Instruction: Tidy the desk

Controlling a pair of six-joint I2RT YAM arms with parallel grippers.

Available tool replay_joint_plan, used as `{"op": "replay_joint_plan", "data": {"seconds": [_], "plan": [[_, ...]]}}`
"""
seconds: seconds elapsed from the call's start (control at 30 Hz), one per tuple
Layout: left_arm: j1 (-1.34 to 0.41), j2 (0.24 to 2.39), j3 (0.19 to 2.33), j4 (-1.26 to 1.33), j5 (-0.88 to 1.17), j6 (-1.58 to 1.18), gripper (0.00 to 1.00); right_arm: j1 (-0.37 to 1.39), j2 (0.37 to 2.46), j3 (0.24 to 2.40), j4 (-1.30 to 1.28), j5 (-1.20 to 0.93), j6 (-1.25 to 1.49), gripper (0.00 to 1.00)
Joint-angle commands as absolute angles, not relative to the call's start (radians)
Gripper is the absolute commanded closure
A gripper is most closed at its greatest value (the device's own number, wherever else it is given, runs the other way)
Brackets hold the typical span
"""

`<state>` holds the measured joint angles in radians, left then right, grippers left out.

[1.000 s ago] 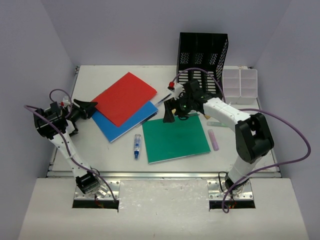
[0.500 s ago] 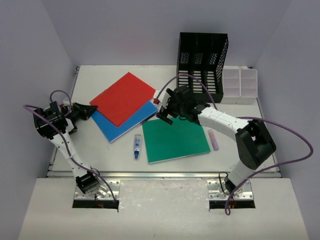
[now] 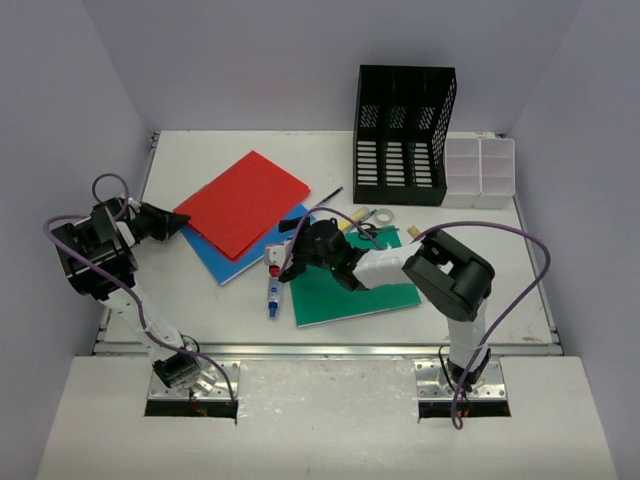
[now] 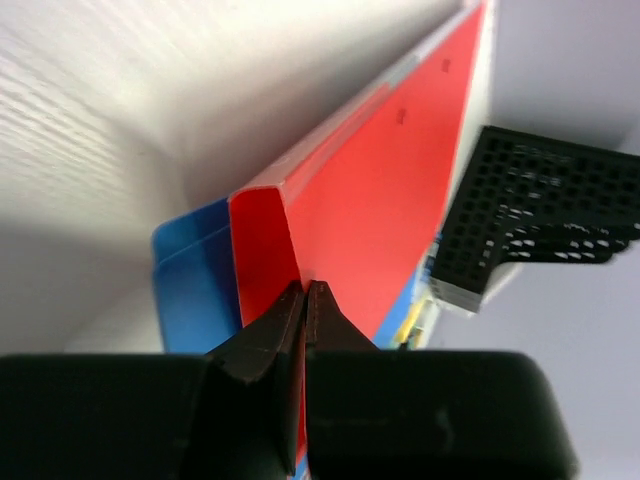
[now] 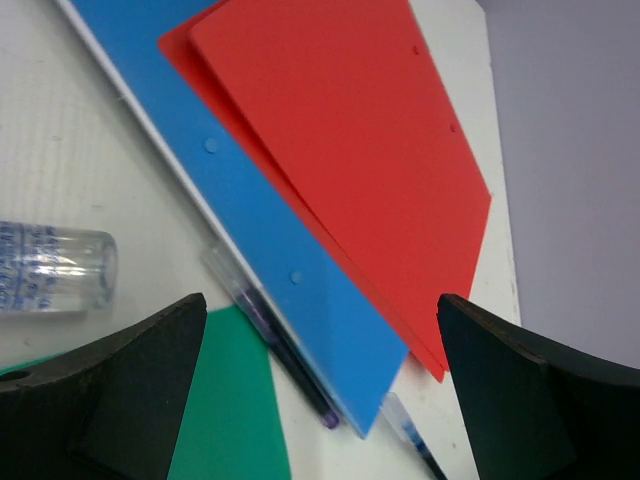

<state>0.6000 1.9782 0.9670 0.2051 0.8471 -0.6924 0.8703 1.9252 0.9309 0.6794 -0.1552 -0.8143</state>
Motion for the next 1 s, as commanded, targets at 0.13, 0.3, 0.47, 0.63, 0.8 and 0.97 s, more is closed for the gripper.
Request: {"op": "replay_joint_plan", "data": {"seconds": [0.13, 0.3, 0.47, 0.63, 0.8, 0.97], "plan": [[0.589, 1.929, 1.106, -0.335, 0.695, -0.600, 1.00, 0.916, 2.066, 1.019, 0.989, -0.121, -0.814, 0.01], [0.587, 1.915, 1.107, -0.377, 0.713, -0.629, 1.00, 0.939, 2.125, 0.983, 1.181, -0.173, -0.846, 0.01], [0.586, 1.883, 1.138, -0.446, 0.724, -0.634, 1.00, 0.953, 2.140, 0.973, 1.186, -0.243, -0.861, 0.01], [0.584, 1.853, 1.154, -0.499, 0.730, -0.621, 1.00, 0.961, 2.112, 0.945, 1.094, -0.326, -0.890, 0.01], [0.584, 1.833, 1.141, -0.530, 0.739, -0.599, 1.00, 0.966, 2.073, 0.936, 0.918, -0.368, -0.939, 0.01], [0.584, 1.816, 1.116, -0.572, 0.727, -0.557, 1.00, 0.980, 2.124, 1.042, 0.778, -0.315, -0.973, 0.01]]}}
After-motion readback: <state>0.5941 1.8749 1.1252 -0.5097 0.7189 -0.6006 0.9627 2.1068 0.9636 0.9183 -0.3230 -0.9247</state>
